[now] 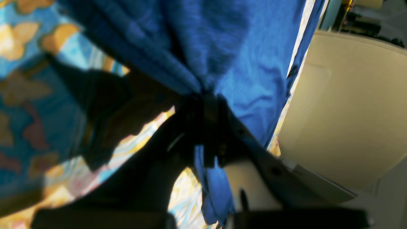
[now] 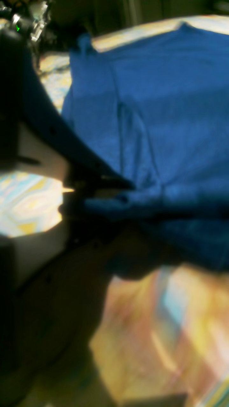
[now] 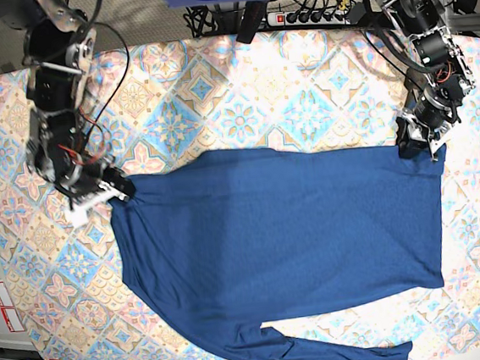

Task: Fold the T-shirt properly
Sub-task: 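Lift the shirt edge with both grippers and drag it away from the hem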

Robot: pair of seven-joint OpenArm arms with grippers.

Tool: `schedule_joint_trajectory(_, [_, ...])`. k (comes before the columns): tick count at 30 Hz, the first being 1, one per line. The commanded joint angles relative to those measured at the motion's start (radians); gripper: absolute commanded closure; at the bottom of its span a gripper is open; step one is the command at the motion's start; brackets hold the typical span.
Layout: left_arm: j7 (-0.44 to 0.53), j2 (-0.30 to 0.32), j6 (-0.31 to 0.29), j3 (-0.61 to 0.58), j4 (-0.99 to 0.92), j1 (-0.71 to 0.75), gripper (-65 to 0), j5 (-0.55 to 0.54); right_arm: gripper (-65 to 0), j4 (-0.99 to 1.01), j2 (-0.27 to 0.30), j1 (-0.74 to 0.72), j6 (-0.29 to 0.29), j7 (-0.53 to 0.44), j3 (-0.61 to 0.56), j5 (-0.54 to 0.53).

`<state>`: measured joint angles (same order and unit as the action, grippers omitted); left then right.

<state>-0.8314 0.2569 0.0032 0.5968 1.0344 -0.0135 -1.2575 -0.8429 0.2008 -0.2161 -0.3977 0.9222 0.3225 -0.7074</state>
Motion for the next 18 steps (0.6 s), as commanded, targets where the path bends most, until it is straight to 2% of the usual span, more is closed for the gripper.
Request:
schedule_joint_trajectory(1, [0.005, 0.017, -0.009, 0.001, 0.019, -0.003, 0.0, -0.017, -0.8, -0.013, 0.012, -0.012, -0.01, 0.015, 0.014, 0.015])
schedule_joint_trajectory(2, [0.004, 0.018, -0.009, 0.001, 0.019, 0.007, 0.0, -0.017, -0.8, -0.013, 0.015, -0.006, -0.037, 0.027, 0.027, 0.015])
schedule_joint_trajectory(4, [0.002, 0.018, -0.009, -0.001, 0.019, 0.013, 0.0, -0.017, -0.8, -0.013, 0.015, -0.006, -0.057, 0.051, 0.043, 0.015])
schedule_joint_trajectory(7, [-0.018, 0.02, -0.009, -0.001, 0.025, 0.037, 0.0, -0.017, -0.8, -0.023, 0.015, 0.007, -0.06, 0.077, 0.076, 0.015])
schedule_joint_trajectory(13, [-0.03, 0.018, -0.009, -0.001, 0.154, 0.123, 0.0, -0.014, -0.8, -0.227, 0.015, 0.102, -0.06, 0.13, 0.117, 0.013])
schedule_joint_trajectory(18, [-0.032, 0.018, -0.009, -0.001, 0.212, 0.192, 0.0, -0.015, -0.8, -0.321, 0.015, 0.165, -0.06, 0.16, 0.158, 0.013])
